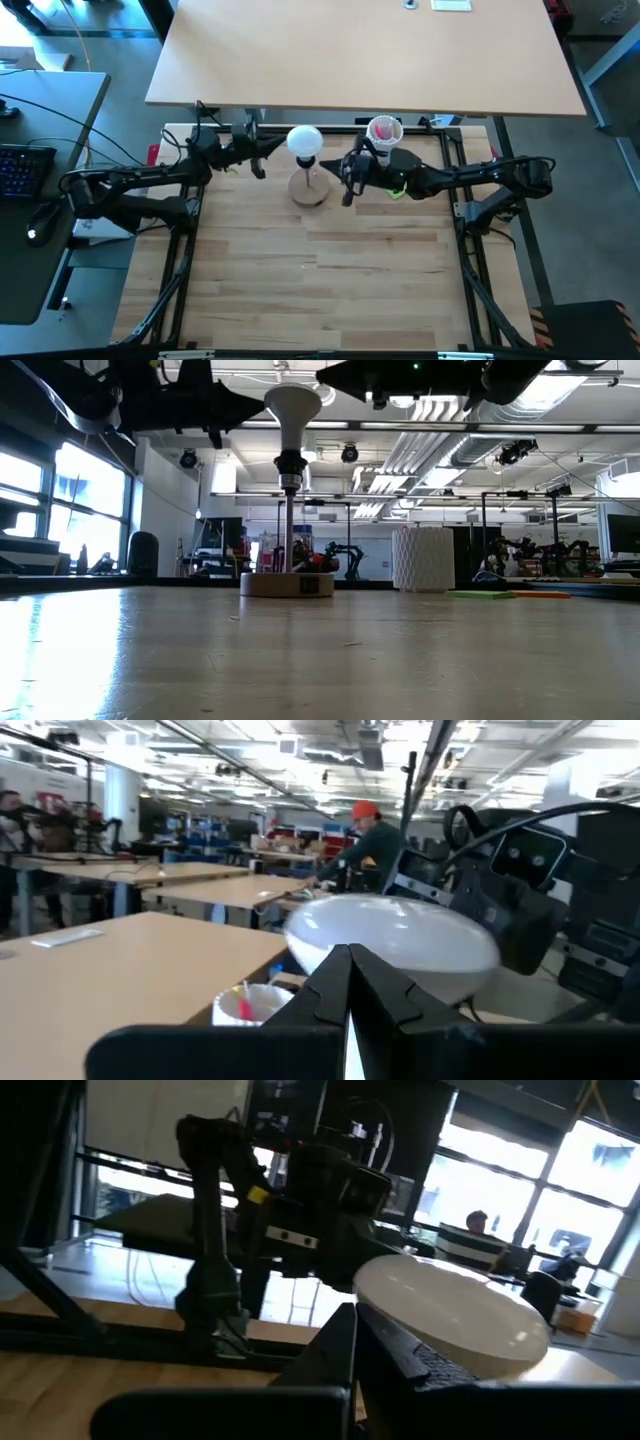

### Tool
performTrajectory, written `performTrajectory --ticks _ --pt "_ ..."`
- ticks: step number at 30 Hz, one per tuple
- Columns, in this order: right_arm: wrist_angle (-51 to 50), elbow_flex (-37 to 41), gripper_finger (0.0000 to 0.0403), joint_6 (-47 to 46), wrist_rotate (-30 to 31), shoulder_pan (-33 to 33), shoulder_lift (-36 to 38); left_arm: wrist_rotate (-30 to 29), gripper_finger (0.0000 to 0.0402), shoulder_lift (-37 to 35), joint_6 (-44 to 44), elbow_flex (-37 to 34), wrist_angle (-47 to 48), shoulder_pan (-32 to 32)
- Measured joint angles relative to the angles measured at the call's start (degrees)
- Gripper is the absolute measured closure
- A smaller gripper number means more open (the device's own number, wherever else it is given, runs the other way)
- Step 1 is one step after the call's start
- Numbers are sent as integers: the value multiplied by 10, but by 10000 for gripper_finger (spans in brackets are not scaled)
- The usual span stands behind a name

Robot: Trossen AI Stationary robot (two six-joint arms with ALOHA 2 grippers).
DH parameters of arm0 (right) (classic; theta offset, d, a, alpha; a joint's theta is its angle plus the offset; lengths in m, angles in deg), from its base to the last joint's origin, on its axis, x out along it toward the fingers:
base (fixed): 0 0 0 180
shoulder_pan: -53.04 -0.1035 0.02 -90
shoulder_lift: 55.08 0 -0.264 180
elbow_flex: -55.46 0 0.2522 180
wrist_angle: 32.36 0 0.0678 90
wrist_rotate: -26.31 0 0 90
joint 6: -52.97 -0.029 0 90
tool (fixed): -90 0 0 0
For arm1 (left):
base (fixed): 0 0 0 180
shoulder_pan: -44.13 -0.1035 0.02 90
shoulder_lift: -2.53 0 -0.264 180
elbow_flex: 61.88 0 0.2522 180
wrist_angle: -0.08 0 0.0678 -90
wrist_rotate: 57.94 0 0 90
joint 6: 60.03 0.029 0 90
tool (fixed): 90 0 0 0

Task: Screw lightbulb
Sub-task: Remove the white lightbulb from the brown lamp

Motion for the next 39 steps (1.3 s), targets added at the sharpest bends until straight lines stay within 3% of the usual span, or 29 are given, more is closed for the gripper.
performTrajectory --ticks 8,13,20,22,26,28,30,36,39 --pt "-1 0 403 -28 4 26 0 7 401 7 -18 0 -10 -33" --pt "-2 0 403 -51 -38 56 -1 14 401 13 -37 0 -11 -11" --pt "-7 0 403 -65 -42 92 0 9 401 13 -37 -1 -22 40" --pt "-11 0 403 -72 -26 102 -1 19 401 13 -39 0 -23 57" --pt "-19 0 403 -92 87 111 -2 40 401 12 -40 0 -19 91" --pt "-27 0 403 -87 101 115 -2 34 401 5 -37 0 -3 104" --pt "-36 0 403 -83 78 115 -2 13 401 -7 -25 0 29 111" --pt "-33 0 403 -75 -87 96 -2 -94 401 -76 4 0 183 102" --pt "-12 0 403 -77 -126 90 -2 -138 401 -98 28 0 206 78"
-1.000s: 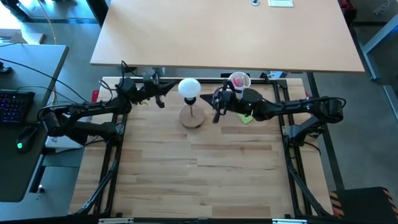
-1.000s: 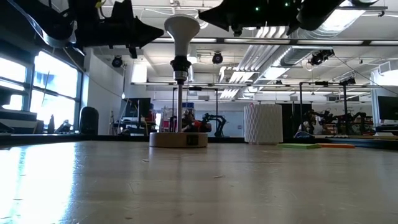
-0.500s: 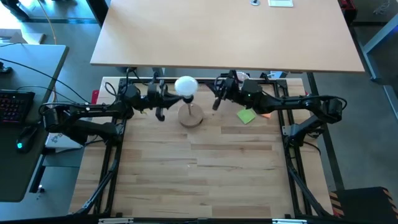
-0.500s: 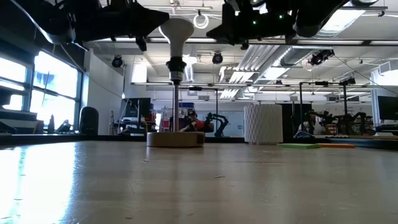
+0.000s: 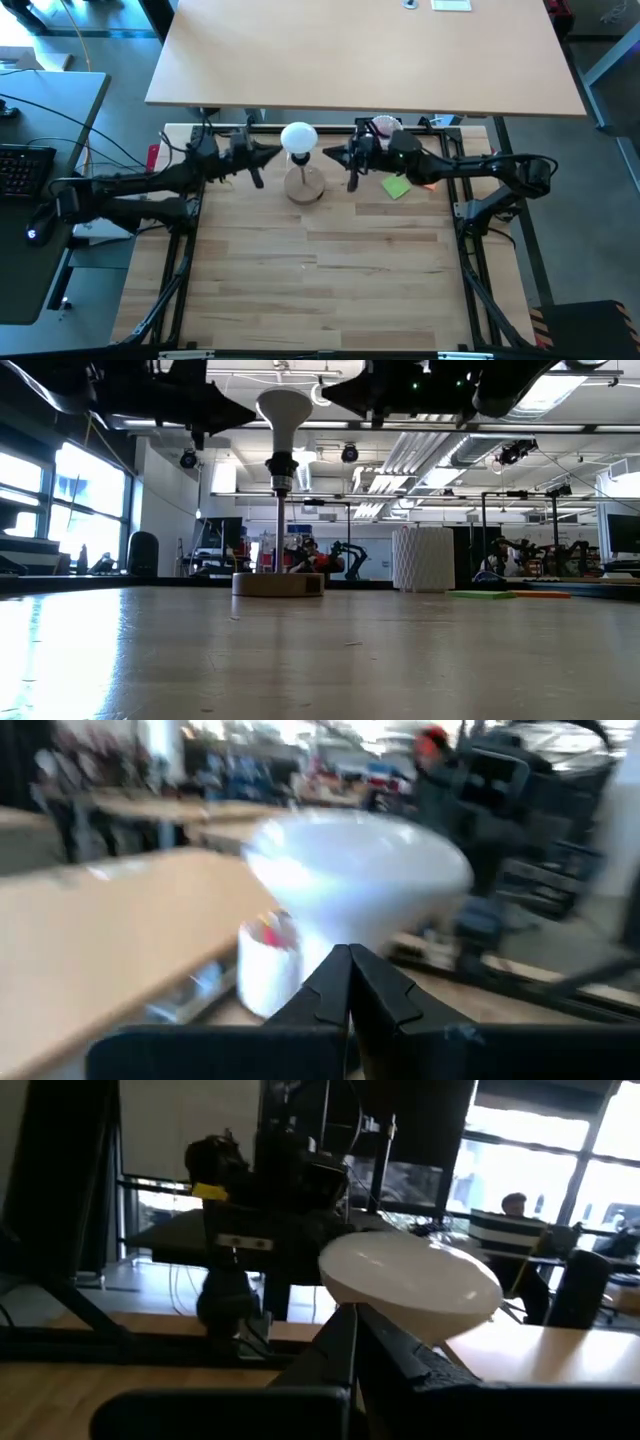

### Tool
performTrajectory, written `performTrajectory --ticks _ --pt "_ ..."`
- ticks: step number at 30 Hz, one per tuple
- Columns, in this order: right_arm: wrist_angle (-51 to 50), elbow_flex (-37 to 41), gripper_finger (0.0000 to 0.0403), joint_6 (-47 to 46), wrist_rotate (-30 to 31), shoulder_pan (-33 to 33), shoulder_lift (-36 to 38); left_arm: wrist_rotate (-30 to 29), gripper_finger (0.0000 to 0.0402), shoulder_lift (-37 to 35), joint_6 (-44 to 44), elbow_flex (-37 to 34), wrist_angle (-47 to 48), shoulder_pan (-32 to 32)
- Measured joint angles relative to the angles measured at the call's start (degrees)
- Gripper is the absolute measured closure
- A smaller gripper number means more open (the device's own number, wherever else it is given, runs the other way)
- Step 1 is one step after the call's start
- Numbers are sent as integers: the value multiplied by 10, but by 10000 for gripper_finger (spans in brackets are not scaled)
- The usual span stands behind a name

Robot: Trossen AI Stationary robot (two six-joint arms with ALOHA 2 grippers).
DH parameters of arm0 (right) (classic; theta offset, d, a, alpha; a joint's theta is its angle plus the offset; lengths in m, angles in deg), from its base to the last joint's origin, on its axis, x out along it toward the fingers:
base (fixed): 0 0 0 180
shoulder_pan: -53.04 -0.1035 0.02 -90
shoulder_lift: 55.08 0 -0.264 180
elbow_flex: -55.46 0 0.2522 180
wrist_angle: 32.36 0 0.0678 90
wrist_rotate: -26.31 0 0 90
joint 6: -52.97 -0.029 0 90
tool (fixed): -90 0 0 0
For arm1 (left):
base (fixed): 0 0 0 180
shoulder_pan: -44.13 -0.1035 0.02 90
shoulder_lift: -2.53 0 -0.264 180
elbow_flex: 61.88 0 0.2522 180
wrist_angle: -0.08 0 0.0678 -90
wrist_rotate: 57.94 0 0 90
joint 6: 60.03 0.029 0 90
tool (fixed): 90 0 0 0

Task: Screw lightbulb
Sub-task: Remove the white lightbulb from the brown lamp

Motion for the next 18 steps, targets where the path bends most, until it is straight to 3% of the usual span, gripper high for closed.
performTrajectory --ticks 5,10,14,18 --pt "5 -12 403 -2 -18 -3 0 30 401 8 56 0 -79 -68" --pt "-10 -57 403 -2 -53 -3 -32 141 402 48 9 0 -163 -130" --pt "-62 -99 403 12 -77 -3 -66 191 401 86 -29 0 -188 -144" --pt "-71 -105 403 27 -61 -3 -71 228 401 109 -38 0 -214 -143"
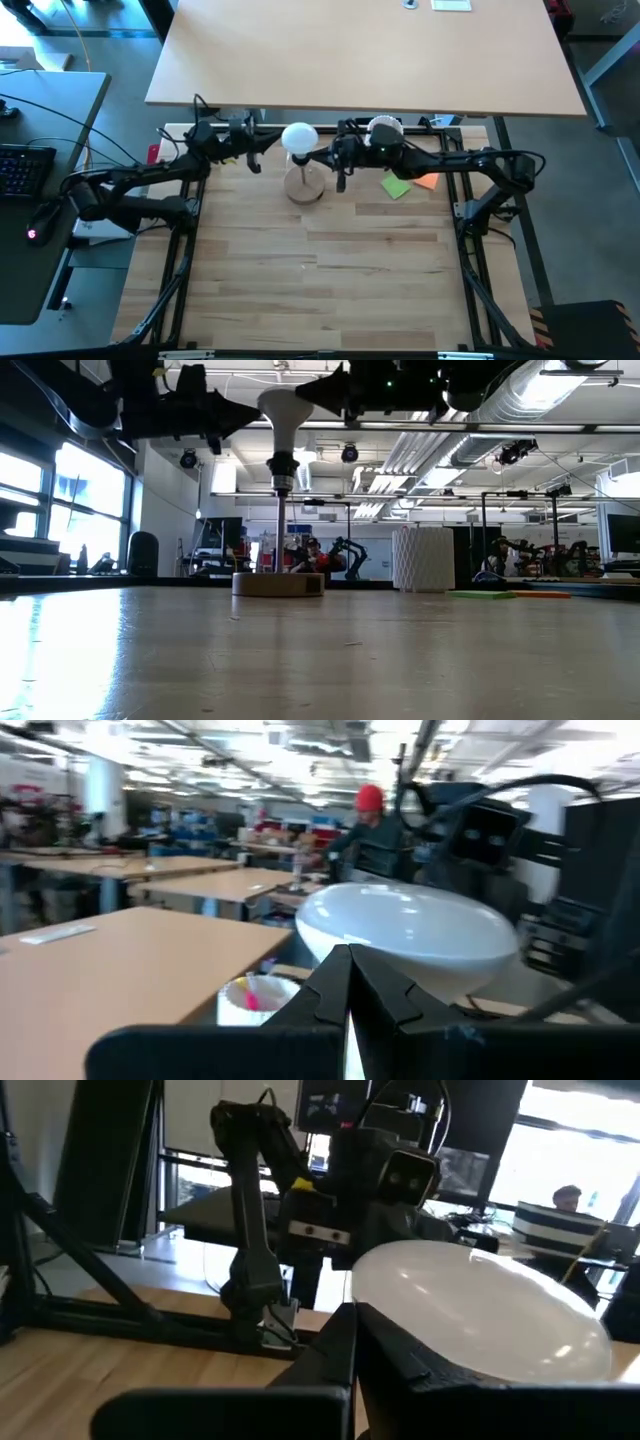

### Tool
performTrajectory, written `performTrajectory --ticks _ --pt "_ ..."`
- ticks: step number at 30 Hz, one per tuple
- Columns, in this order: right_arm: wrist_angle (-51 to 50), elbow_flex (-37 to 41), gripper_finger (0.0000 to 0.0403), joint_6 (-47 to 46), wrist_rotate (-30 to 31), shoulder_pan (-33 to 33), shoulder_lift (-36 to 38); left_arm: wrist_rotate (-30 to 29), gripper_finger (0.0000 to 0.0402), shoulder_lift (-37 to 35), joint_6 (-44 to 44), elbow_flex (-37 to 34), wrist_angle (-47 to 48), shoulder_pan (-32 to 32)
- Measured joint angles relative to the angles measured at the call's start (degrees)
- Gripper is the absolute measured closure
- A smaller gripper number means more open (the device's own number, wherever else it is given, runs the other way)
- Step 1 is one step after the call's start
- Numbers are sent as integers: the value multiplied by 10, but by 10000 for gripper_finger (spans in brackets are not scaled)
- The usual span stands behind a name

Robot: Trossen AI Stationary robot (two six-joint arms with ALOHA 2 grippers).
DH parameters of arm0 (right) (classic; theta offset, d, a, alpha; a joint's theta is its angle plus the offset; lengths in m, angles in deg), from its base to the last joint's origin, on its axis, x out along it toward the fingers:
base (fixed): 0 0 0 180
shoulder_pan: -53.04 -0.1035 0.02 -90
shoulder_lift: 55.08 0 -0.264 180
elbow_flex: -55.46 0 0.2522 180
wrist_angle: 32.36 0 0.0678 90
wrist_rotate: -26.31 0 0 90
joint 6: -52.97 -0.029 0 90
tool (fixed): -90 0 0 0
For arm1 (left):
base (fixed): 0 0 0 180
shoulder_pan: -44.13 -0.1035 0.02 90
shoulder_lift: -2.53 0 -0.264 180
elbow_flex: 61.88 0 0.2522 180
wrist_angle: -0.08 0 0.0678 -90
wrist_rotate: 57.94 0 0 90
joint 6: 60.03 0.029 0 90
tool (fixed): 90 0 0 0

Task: Screw lightbulb
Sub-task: Remove the white lightbulb from the brown lamp

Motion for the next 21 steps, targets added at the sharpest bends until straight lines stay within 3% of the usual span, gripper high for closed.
performTrajectory --ticks 10,14,21 --pt "-12 1 403 -14 33 4 6 35 402 -3 -8 0 -22 24" --pt "-22 1 403 -14 75 5 6 67 402 -3 -16 0 -24 43" --pt "-50 1 403 -14 142 4 11 54 401 -3 -16 0 -22 80"
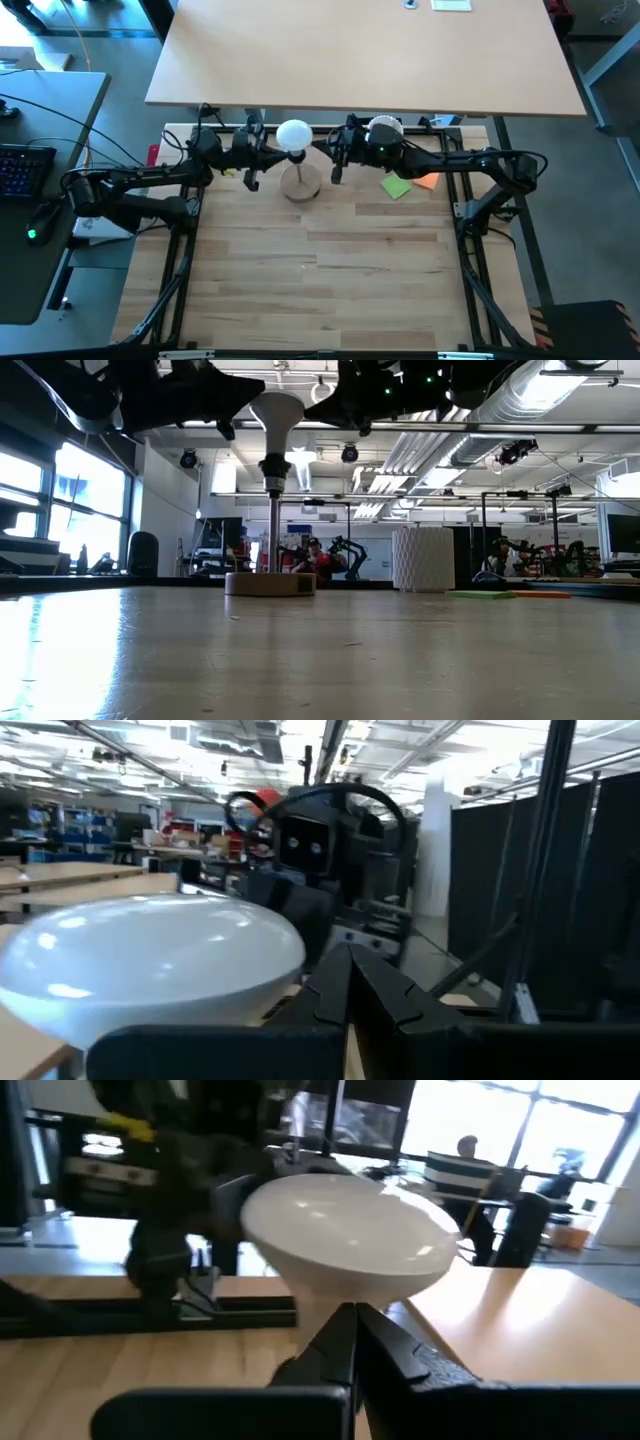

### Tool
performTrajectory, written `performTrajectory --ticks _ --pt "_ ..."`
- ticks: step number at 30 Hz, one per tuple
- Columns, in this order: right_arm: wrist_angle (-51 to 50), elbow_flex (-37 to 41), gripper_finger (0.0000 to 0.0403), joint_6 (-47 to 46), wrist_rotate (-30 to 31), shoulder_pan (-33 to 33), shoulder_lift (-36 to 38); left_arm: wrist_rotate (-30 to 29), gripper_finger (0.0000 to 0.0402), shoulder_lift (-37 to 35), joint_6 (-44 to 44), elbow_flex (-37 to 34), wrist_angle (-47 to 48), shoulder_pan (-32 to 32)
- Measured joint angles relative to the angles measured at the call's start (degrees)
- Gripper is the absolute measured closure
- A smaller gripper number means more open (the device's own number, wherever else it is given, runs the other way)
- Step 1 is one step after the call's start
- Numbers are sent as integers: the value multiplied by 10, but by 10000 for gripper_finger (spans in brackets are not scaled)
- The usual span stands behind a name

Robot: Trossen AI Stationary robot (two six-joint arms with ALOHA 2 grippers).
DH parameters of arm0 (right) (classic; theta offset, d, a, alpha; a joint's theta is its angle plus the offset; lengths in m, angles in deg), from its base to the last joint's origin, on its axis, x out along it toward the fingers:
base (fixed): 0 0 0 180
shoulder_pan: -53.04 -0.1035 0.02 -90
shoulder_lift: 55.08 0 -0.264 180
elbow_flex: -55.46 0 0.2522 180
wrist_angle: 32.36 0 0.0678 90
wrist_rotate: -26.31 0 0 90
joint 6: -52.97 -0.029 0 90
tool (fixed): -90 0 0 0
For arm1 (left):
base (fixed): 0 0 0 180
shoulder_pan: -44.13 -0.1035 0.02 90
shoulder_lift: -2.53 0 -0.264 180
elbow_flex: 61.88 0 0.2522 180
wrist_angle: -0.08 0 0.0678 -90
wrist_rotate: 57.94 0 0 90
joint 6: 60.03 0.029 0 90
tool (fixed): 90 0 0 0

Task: Screw lightbulb
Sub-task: Remove the white lightbulb from the brown lamp

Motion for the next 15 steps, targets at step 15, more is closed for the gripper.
performTrajectory --ticks 15 --pt "-2 0 403 5 -113 -2 17 -200 401 -102 79 0 299 -29"
